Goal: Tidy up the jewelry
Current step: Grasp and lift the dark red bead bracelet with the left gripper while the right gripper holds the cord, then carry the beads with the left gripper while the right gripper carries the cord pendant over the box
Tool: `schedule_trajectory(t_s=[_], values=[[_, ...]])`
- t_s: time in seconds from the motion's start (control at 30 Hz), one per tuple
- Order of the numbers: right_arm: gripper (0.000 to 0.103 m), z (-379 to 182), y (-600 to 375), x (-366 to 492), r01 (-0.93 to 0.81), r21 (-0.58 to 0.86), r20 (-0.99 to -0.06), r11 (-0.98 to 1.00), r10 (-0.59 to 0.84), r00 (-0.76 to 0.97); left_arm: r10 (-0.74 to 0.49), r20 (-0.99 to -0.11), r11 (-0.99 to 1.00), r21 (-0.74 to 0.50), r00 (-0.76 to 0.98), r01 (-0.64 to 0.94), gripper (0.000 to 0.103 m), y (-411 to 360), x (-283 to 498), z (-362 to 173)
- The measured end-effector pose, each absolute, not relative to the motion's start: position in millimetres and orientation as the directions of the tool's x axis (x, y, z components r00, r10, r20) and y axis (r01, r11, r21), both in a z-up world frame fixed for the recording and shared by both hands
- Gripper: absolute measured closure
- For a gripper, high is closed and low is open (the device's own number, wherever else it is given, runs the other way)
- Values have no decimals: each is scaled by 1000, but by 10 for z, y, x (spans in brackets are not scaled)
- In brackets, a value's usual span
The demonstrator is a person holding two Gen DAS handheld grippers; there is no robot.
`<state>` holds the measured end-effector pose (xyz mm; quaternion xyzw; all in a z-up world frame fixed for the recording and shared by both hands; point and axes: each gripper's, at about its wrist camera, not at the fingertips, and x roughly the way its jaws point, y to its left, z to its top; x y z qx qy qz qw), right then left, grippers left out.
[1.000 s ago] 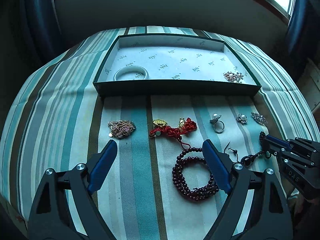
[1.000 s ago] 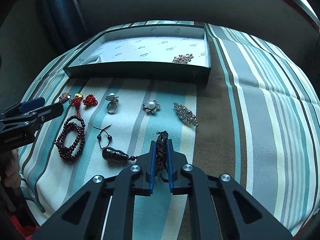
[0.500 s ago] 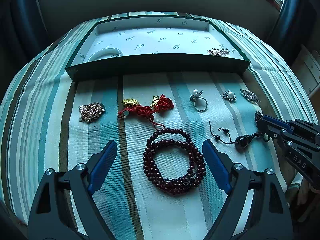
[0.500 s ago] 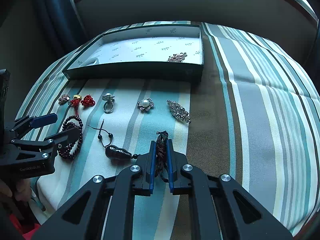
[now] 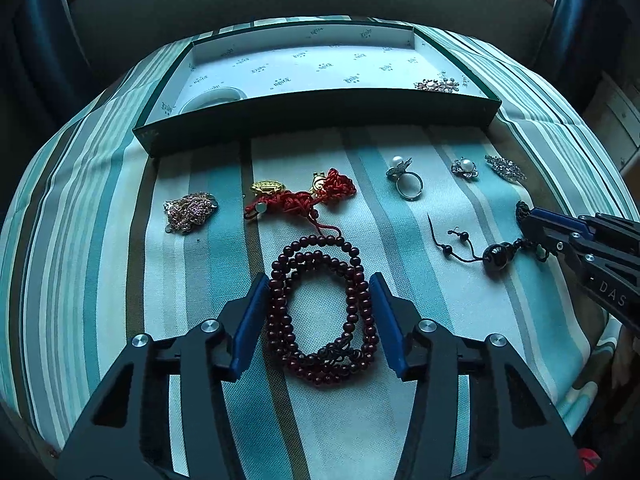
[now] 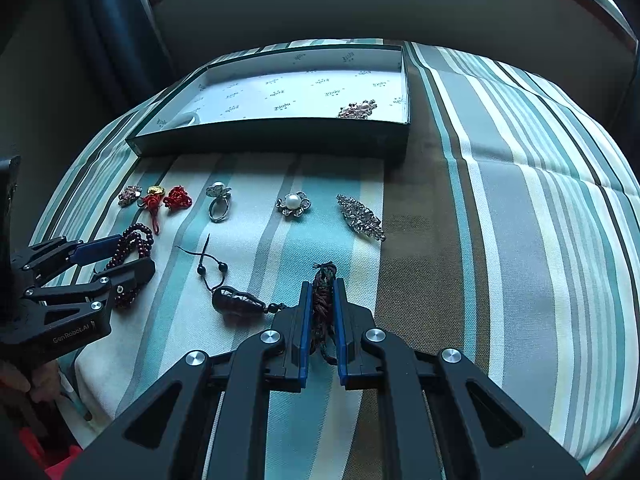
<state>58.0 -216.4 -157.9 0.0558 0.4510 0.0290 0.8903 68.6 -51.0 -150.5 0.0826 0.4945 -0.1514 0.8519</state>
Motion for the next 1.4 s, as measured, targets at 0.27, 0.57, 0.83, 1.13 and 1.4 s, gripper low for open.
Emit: schedule_trajectory(t_s=[0.27,0.57,0.83,1.13,1.4], values=[[93,-1569,-2149,568,-10,128,-798,992,109,593,-212,-863,932,-37,460,360,86,-435,658,-1485],[93,-1518,-2132,538,-21,132,-783,991,117,611,-216,-849,929,-27,482,368,92,-418,640,-1402],[93,-1391,-2107,497,-39,150,-752,988,139,645,-221,-833,932,-25,508,363,92,-378,642,-1301],[93,-1055,-2010,415,-88,167,-681,982,179,710,-234,-805,934,-30,545,357,92,-365,653,-1136],[93,-880,-1976,442,-103,161,-645,981,184,742,-245,-777,934,-29,579,357,92,-383,704,-980]])
